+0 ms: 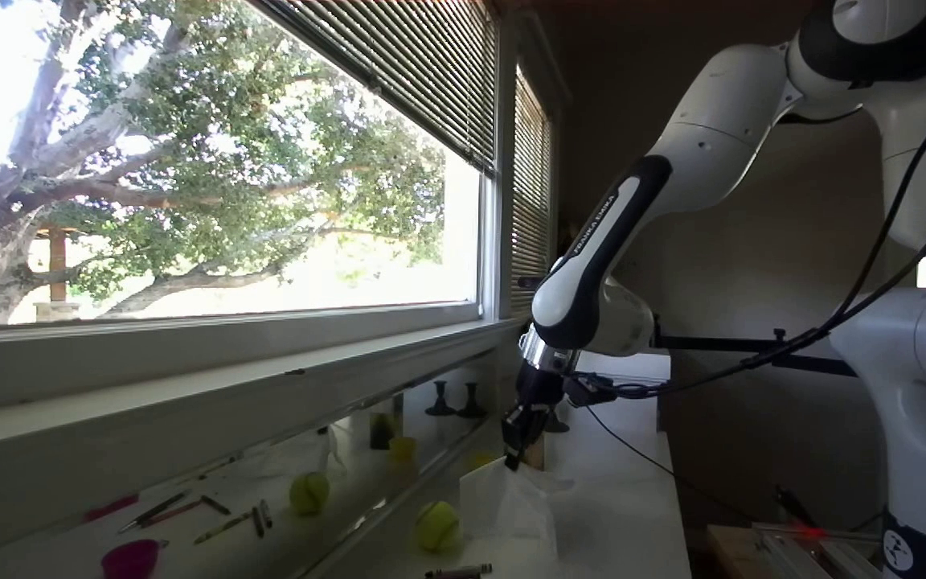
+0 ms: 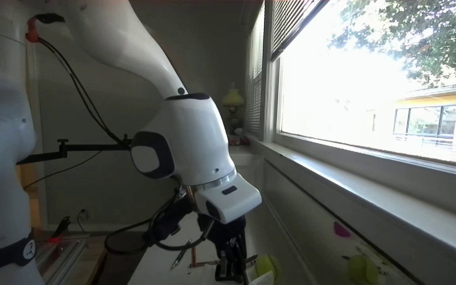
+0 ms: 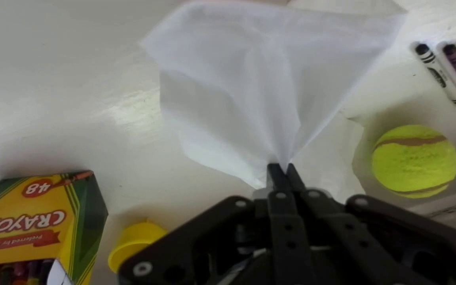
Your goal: Use the tissue to wipe the window
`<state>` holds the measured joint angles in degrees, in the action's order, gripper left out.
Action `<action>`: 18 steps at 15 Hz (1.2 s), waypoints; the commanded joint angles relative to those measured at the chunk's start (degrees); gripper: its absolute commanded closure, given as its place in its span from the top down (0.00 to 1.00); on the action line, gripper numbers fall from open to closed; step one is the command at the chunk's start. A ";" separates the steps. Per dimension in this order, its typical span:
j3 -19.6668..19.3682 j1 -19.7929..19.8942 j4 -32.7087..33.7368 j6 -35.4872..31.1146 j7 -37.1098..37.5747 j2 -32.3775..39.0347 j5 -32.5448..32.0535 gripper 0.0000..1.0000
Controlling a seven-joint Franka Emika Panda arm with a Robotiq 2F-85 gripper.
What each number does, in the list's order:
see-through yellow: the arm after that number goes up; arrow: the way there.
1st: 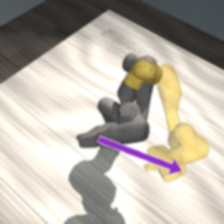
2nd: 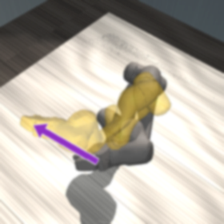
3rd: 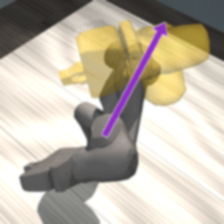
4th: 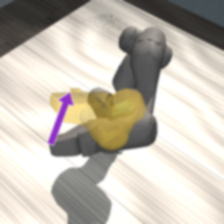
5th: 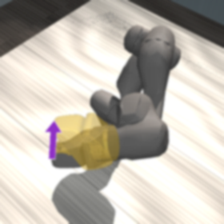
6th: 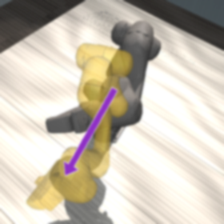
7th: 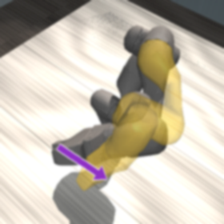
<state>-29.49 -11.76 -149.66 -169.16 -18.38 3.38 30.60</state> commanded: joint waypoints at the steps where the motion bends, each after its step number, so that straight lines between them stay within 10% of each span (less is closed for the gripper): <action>1: 2.61 0.97 3.51 -0.59 -6.15 5.36 7.78 0.00; 7: 9.68 5.74 8.69 -0.36 -18.80 11.49 20.06 0.02; 8: 10.65 6.59 9.54 -0.52 -20.70 12.35 21.35 0.27; 18: 7.74 2.73 8.63 -0.57 -18.05 7.43 12.61 0.83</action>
<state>-19.33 -6.05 -138.68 -169.46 -39.92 14.65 48.11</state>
